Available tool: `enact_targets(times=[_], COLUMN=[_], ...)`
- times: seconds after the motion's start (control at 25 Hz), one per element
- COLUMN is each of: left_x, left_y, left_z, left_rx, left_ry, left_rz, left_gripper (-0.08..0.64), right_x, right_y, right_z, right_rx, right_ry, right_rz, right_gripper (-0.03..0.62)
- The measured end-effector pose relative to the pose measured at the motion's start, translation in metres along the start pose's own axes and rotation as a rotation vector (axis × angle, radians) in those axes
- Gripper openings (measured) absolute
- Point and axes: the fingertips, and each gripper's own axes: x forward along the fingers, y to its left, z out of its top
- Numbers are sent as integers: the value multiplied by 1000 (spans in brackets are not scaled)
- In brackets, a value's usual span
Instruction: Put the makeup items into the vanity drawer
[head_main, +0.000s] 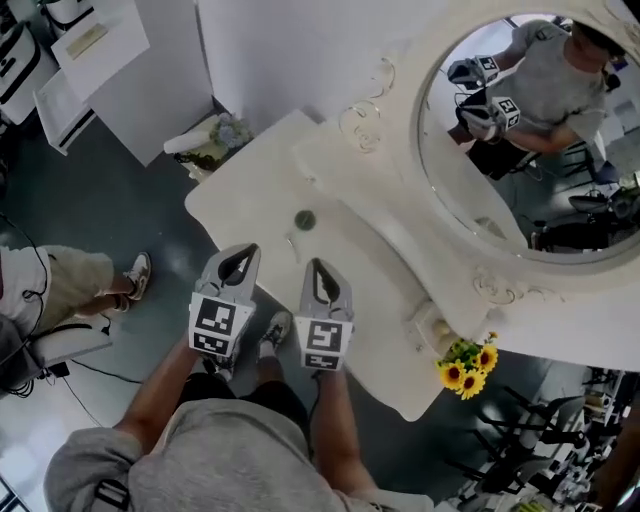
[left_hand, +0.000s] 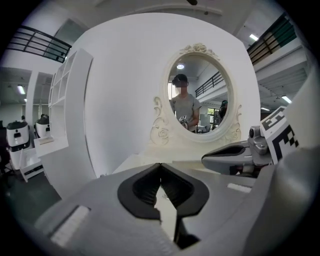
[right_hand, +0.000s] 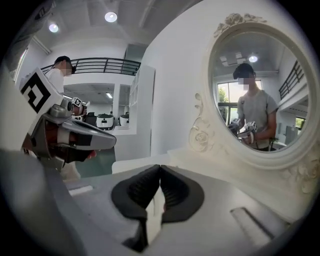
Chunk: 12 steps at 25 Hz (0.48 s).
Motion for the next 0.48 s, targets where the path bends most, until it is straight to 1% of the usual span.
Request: enact_targets(times=[0.16, 0.32, 0.48], left_x=[11, 17, 27], left_y=[16, 27, 37], left_z=[-20, -46, -69], left_rx=[-32, -72, -106], left_ry=[40, 91, 130], left_rz=[46, 93, 119], left_gripper=[11, 11, 11], right_x=[32, 59, 81], right_y=[5, 13, 18], right_z=[-16, -41, -63], right_rx=[-11, -21, -30], right_ry=[47, 105, 151], right_rz=[66, 137, 180], right_gripper=[6, 6, 6])
